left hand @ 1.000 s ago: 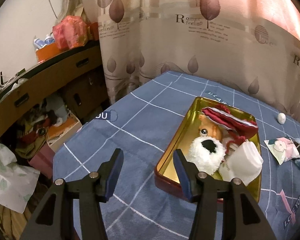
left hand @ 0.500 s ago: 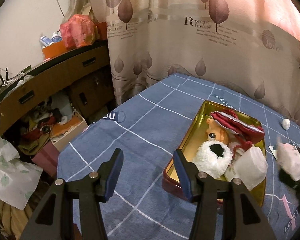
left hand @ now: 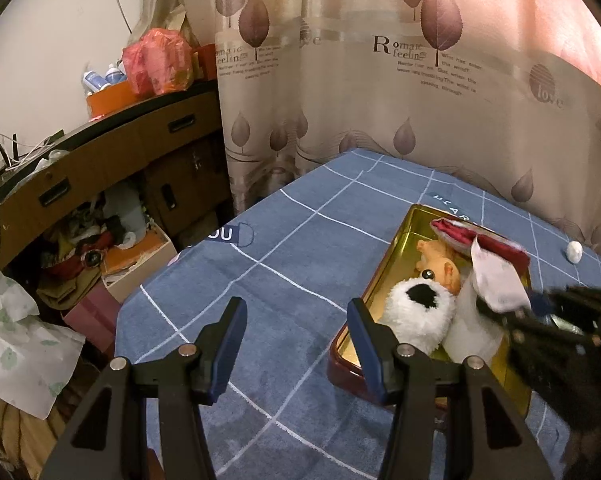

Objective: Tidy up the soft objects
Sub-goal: 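Carry the floral pad into the tin and open the right gripper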

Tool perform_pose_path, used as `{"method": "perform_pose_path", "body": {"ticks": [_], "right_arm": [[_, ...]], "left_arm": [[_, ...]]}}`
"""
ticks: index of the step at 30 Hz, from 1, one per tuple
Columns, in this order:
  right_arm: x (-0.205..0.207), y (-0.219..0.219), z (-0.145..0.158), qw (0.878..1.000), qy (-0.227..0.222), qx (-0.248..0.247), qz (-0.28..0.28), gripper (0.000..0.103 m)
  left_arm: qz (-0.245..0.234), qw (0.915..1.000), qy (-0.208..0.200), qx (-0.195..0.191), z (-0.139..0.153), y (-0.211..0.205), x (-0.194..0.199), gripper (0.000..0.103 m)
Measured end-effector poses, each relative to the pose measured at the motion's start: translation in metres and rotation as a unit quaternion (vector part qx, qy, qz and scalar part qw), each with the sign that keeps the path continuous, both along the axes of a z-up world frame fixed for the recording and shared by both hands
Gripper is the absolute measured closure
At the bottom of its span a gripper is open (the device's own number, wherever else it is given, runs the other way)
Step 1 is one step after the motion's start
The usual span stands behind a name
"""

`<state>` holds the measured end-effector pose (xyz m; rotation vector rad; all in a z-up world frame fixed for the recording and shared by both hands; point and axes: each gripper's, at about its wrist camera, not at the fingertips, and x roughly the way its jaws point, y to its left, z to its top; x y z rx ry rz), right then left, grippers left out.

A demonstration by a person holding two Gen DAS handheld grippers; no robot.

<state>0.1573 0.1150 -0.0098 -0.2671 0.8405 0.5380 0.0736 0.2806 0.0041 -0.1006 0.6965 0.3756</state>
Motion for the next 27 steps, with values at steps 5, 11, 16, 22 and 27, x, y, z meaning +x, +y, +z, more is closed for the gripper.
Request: {"method": "perform_pose_path", "body": {"ticks": [5, 11, 16, 22, 27], "right_arm": [[0.026, 0.002, -0.004, 1.0, -0.002, -0.01, -0.025, 0.083], [0.026, 0.006, -0.008, 1.0, -0.006, -0.019, -0.02, 0.074], [0.019, 0.002, -0.005, 1.0, -0.004, -0.004, -0.013, 0.046], [0.004, -0.006, 0.014, 1.0, -0.019, 0.016, -0.01, 0.03], [-0.007, -0.02, 0.032, 0.999, -0.025, 0.04, -0.012, 0.026]], "left_arm": [[-0.004, 1.0, 0.004, -0.006, -0.001, 0.0, 0.002, 0.05], [-0.009, 1.0, 0.002, 0.003, -0.002, -0.003, 0.003, 0.05], [-0.01, 1.0, 0.001, 0.001, -0.002, -0.004, 0.004, 0.05], [-0.013, 0.9999, 0.001, 0.002, -0.002, -0.004, 0.003, 0.05], [-0.014, 0.9999, 0.006, 0.001, -0.002, -0.005, 0.004, 0.05]]}}
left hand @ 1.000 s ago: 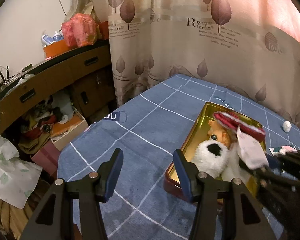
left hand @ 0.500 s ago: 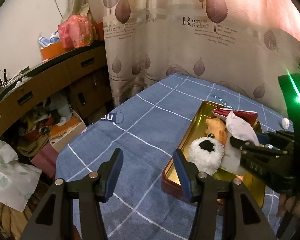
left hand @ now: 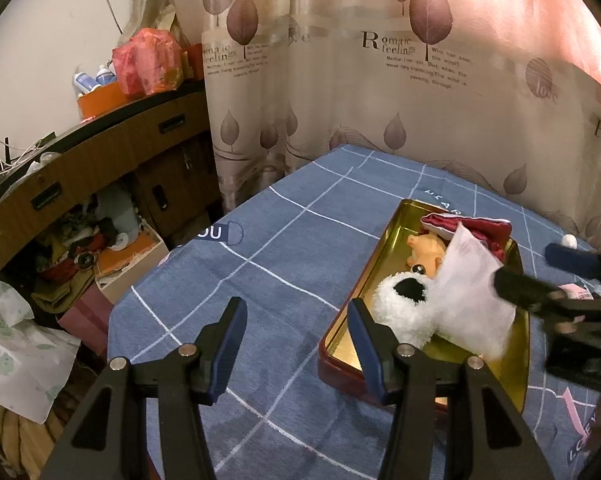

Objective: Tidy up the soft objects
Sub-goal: 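Carry the floral pad into the tin and open the right gripper, then grasp the light blue towel sock with the right gripper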

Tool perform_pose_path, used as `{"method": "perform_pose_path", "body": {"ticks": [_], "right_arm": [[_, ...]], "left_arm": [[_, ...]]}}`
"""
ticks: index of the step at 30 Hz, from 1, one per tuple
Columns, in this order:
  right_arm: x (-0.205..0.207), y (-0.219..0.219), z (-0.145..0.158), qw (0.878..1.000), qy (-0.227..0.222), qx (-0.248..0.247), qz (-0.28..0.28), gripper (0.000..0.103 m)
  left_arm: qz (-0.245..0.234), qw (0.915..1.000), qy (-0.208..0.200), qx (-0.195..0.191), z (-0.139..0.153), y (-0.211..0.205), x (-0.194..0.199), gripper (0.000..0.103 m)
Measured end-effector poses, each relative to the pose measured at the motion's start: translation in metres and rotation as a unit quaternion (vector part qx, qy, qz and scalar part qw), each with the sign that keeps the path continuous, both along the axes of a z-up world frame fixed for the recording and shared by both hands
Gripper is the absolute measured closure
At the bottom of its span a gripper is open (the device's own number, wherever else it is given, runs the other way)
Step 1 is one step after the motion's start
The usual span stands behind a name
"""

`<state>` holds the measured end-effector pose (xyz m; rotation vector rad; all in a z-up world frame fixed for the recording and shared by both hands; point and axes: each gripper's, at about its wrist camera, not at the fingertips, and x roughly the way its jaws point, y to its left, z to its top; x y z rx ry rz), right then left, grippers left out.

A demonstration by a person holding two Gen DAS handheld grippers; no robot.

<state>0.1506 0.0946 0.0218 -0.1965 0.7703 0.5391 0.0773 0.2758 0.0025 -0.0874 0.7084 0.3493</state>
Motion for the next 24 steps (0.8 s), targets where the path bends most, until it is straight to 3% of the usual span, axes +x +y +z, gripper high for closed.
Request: {"method": "perform_pose_path", "body": {"ticks": [7, 14, 18, 24], "right_arm": [[-0.018, -0.035, 0.016, 1.0, -0.01, 0.024, -0.015, 0.026], [-0.017, -0.109, 0.004, 0.996, -0.001, 0.022, -0.091, 0.026], [-0.005, -0.169, -0.005, 0.986, 0.006, 0.02, -0.163, 0.026], [0.009, -0.264, -0.021, 0.963, 0.022, 0.012, -0.269, 0.025]], "left_arm": [[-0.002, 1.0, 0.0, 0.008, -0.001, -0.004, 0.0, 0.05], [0.0, 0.9999, -0.001, 0.014, -0.001, -0.006, -0.001, 0.05], [0.004, 0.9998, -0.006, 0.019, 0.0, -0.007, -0.002, 0.05], [0.007, 0.9996, -0.006, 0.027, 0.0, -0.007, -0.002, 0.05]]}}
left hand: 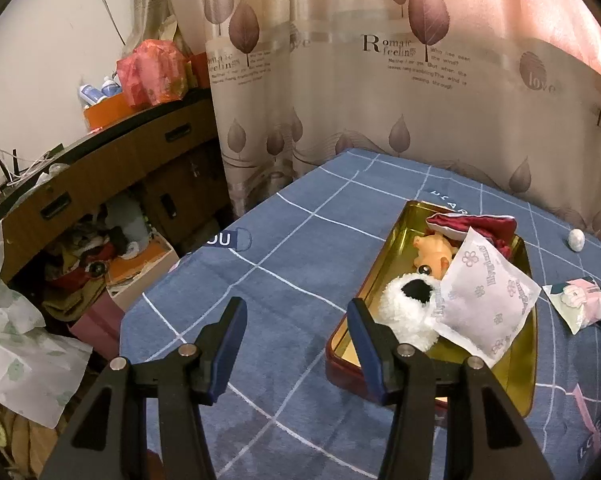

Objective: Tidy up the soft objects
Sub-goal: 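Grasp the light blue towel sock with the right gripper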

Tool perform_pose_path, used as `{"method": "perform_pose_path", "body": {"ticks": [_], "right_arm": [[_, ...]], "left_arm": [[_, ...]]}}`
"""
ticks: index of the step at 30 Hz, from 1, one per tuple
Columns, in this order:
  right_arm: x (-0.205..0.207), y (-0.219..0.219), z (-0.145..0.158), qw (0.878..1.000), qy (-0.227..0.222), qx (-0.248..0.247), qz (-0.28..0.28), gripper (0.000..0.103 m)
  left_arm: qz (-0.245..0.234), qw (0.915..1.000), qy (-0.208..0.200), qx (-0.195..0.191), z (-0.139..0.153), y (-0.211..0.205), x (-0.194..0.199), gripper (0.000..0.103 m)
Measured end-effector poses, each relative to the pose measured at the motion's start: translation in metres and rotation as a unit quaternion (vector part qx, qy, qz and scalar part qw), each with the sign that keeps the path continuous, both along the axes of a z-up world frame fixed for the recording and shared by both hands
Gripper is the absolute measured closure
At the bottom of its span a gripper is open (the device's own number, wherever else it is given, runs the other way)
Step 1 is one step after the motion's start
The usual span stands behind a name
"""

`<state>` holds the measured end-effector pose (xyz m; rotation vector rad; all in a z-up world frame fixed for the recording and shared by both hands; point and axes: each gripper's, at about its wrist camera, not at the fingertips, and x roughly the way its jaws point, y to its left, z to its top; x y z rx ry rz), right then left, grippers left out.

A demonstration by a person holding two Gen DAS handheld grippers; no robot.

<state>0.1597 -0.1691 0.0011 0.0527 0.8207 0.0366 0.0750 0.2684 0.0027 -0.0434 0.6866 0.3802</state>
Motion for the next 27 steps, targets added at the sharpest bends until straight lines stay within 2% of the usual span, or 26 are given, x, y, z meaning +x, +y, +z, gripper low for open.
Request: {"method": "perform_pose_path", "body": {"ticks": [5, 9, 13, 20, 23, 25, 27], "right_arm": [[0.009, -0.055, -0.021, 0.997, 0.024, -0.005, -0.067, 0.025], [0.023, -0.077, -0.036, 0.995, 0.044, -0.001, -0.093, 0.025], [0.039, -0.078, -0.051, 0.995, 0.056, 0.009, -0.084, 0.025], [0.061, -0.043, -0.072, 0.996, 0.069, 0.025, -0.041, 0.026], [0.063, -0.03, -0.076, 0.998, 0.057, -0.003, -0.042, 0.038], [0.062, -0.025, -0.076, 0.998, 0.051, -0.019, -0.039, 0.052], [0.057, -0.028, -0.074, 0.998, 0.047, -0.015, -0.037, 0.064]], "left_arm": [[-0.001, 1.0, 0.001, 0.01, -0.001, -0.002, 0.0, 0.05], [-0.004, 0.9999, 0.008, 0.006, -0.004, -0.001, 0.001, 0.05], [-0.001, 0.9999, 0.011, 0.01, -0.005, -0.001, 0.003, 0.05], [0.0, 0.9996, 0.021, 0.017, -0.01, 0.0, 0.007, 0.05], [0.0, 0.9996, 0.022, 0.018, -0.011, 0.001, 0.008, 0.05], [0.001, 0.9995, 0.022, 0.02, -0.011, 0.001, 0.008, 0.05], [-0.001, 0.9995, 0.021, 0.022, -0.011, 0.001, 0.009, 0.05]]}}
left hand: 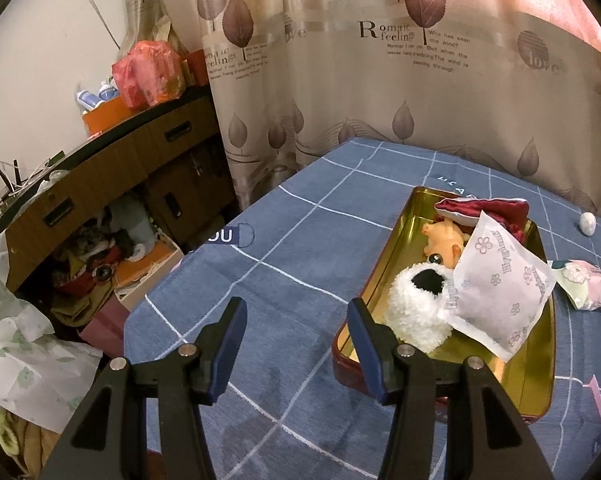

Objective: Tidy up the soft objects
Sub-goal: 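Grasp the light blue towel sock with the right gripper, then grasp the black-gold mesh item with the left gripper while the right gripper holds the blue sock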

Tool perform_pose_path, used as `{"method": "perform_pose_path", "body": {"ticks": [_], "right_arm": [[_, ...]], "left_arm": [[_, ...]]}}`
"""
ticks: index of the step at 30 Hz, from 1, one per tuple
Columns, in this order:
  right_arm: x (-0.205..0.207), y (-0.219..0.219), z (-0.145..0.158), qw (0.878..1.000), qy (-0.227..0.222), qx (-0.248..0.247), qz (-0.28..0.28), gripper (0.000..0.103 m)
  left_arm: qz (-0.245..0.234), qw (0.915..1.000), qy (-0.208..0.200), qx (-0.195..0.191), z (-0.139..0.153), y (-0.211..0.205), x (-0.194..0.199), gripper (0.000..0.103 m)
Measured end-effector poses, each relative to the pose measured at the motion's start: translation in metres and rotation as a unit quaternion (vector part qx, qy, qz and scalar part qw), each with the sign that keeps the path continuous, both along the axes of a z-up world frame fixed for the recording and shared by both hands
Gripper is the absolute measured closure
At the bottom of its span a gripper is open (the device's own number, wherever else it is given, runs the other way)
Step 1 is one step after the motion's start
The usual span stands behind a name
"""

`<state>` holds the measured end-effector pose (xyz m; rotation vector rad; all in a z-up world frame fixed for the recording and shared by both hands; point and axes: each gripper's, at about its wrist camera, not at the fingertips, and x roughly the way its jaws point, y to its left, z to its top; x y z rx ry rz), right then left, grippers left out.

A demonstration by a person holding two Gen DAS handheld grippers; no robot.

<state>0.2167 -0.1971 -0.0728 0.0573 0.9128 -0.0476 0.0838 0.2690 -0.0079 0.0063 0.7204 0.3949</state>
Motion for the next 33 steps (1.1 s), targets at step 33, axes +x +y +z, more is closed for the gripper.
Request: {"method": "perform_pose_path", "body": {"ticks": [33], "right_arm": [[-0.111, -0.101, 0.004, 0.998, -0.006, -0.005, -0.059, 0.067]], "left_arm": [[-0.277, 0.9599, 0.011, -0.043, 0.044, -0.231, 0.045, 0.043]]}}
